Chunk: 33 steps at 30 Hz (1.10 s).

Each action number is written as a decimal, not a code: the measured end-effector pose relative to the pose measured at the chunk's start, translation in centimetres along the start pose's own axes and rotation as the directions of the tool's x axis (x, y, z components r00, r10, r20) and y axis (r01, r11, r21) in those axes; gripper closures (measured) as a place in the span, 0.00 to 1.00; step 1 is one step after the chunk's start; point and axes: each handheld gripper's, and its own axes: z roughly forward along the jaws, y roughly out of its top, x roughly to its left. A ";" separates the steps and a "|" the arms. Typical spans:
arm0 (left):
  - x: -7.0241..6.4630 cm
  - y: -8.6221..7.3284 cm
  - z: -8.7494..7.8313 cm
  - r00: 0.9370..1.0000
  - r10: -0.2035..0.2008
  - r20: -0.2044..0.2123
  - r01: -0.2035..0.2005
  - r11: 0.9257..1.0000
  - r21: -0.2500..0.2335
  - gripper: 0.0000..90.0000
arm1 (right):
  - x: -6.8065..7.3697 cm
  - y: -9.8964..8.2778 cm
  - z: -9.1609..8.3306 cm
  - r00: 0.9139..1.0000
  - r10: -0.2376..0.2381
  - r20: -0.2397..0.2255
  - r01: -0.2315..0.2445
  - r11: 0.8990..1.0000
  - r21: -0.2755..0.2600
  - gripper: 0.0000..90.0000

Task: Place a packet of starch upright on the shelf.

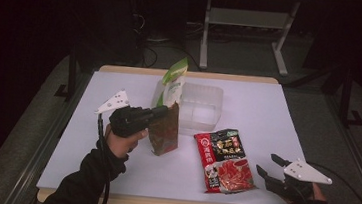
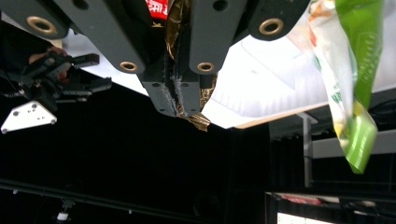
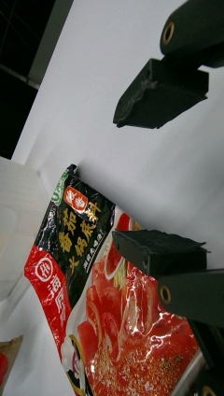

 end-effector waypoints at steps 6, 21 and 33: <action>0.1 1.0 -0.3 1.000 -0.001 -0.019 0.000 0.999 -0.036 0.97 | -0.1 -0.1 0.0 1.000 0.003 0.001 -0.003 1.000 0.003 0.41; 0.6 5.1 2.2 0.997 0.033 -0.070 -0.039 0.995 -0.091 0.97 | -0.1 -0.3 0.0 1.000 0.010 0.007 -0.010 1.000 0.011 0.41; 2.2 6.6 6.7 0.989 0.024 -0.145 -0.036 0.996 -0.081 0.97 | 0.1 -0.3 0.2 1.000 -0.014 0.012 0.013 0.999 0.033 0.41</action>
